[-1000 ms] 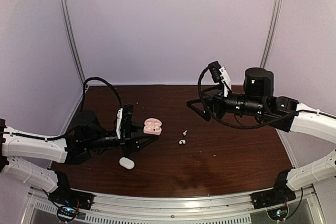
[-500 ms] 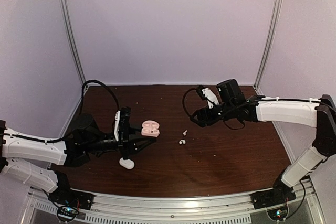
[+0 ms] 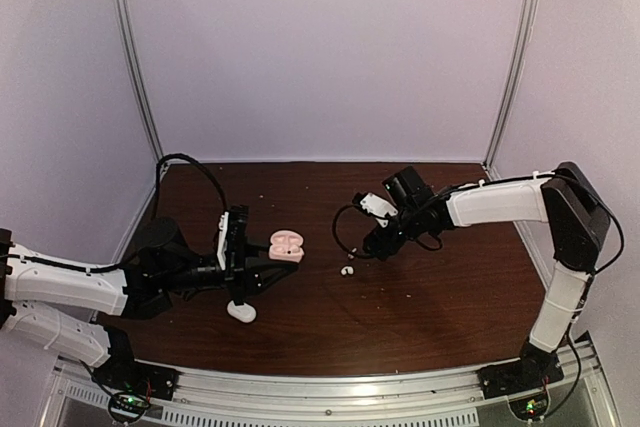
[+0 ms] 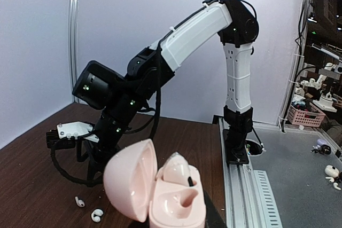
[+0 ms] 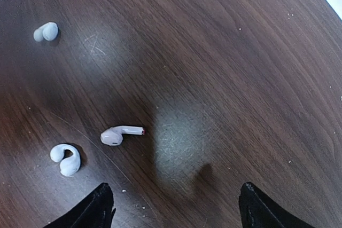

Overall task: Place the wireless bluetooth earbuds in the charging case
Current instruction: Move the left earbud to the center of the board.

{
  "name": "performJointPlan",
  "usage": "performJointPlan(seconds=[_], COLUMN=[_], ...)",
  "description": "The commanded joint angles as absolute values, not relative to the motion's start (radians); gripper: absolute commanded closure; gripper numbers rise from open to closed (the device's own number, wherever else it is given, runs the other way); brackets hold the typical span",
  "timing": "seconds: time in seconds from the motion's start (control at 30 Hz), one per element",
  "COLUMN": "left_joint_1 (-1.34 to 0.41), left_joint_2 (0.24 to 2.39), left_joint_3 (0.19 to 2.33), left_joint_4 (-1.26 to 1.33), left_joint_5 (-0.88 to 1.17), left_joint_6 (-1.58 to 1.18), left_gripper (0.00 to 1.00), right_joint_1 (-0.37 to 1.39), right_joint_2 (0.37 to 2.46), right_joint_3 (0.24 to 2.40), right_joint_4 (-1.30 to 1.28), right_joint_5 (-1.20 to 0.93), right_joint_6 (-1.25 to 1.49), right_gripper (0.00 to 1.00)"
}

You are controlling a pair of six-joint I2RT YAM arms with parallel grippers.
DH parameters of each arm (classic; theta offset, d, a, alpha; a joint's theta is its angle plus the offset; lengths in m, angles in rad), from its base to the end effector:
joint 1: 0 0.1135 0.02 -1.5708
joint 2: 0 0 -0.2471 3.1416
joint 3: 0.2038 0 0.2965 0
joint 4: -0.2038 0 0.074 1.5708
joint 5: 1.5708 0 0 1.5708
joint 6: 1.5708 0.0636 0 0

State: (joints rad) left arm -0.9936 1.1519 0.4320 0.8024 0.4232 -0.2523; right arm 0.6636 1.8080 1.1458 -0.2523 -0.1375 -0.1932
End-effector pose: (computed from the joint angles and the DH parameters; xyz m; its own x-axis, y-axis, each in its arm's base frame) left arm 0.1467 -0.2731 0.2038 -0.2029 -0.1055 -0.9735 0.9674 0.1324 -0.2160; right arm 0.3314 0.2702 0.1139 -0.4827 -0.6188 -0.6197 -0.7833 0.6216 -0.0106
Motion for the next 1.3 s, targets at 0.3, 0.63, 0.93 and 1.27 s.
performJointPlan(seconds=[0.3, 0.63, 0.93, 1.27], left_joint_1=[-0.986, -0.983, -0.985, -0.983], left_joint_2=[1.134, 1.122, 1.093, 1.083], left_joint_3=[0.428, 0.417, 0.402, 0.397], left_joint_4=[0.863, 0.869, 0.853, 0.842], left_joint_5=[0.432, 0.430, 0.417, 0.409], left_joint_6=[-0.247, -0.246, -0.239, -0.232], left_gripper=[1.00, 1.00, 1.00, 1.00], right_joint_1=[0.703, 0.721, 0.722, 0.716], right_joint_2=[1.920, 1.991, 2.078, 2.137], right_joint_3=[1.248, 1.318, 1.400, 1.472], right_joint_4=[-0.334, -0.351, -0.356, -0.399], right_joint_5=[-0.070, -0.045, -0.047, -0.055], right_joint_6=[-0.284, -0.301, -0.296, -0.283], right_gripper=[0.16, 0.14, 0.17, 0.45])
